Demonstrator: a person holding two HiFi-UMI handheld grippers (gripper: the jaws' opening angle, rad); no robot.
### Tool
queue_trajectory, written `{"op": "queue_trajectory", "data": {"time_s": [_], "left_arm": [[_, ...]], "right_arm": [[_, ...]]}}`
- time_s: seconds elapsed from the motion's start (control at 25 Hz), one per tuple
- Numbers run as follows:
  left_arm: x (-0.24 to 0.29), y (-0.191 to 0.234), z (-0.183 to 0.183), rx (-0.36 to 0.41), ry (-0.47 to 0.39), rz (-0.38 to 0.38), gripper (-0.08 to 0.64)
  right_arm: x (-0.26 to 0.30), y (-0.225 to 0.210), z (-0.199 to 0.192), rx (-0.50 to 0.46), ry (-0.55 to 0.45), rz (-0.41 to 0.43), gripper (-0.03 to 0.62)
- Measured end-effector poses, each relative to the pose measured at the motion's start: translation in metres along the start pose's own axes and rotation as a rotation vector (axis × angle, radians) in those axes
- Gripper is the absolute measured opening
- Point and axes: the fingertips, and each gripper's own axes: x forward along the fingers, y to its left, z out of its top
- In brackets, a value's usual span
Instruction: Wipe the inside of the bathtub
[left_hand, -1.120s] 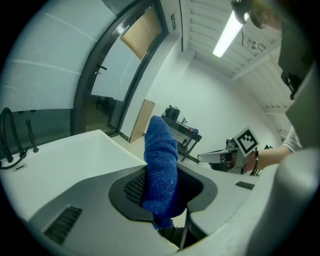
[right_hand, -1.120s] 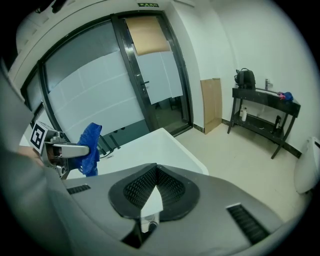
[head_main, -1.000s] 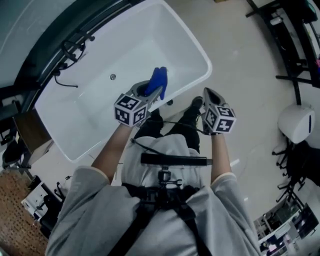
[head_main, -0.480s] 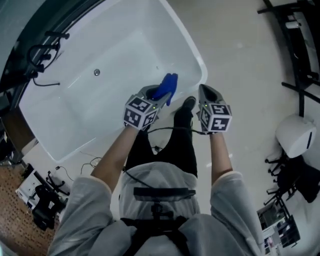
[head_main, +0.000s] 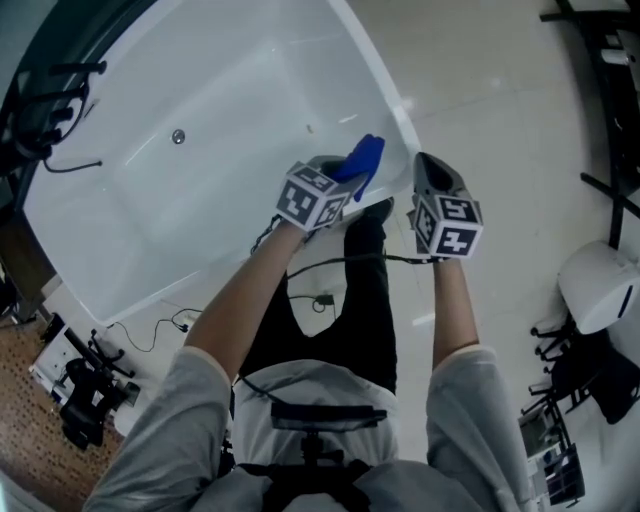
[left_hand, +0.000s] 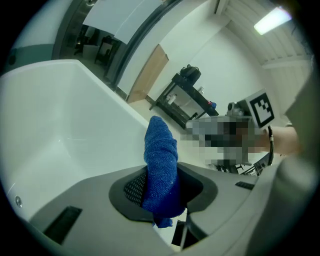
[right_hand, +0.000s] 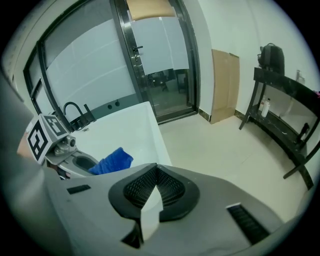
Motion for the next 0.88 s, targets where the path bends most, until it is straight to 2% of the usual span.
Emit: {"op": "queue_trajectory", "data": {"time_s": [0.52, 0.76, 0.88], "left_arm": [[0.101, 0.011, -0.016, 0.054, 0.136, -0.107, 0.124], [0.124, 0.013, -0.01, 0.081, 0.143, -0.134, 0.123], [0.129, 0.018, -0.008, 0.069, 0.131, -0.145, 0.123]], "right_arm": [[0.035, -0.022, 0.013, -0.001, -0.049, 0.007, 0.009], [0.039, -0.024, 0.026, 0.014, -0.077, 0.034, 0.009], [0.042, -0.02, 0.036, 0.011, -0.094, 0.056, 0.009]]}}
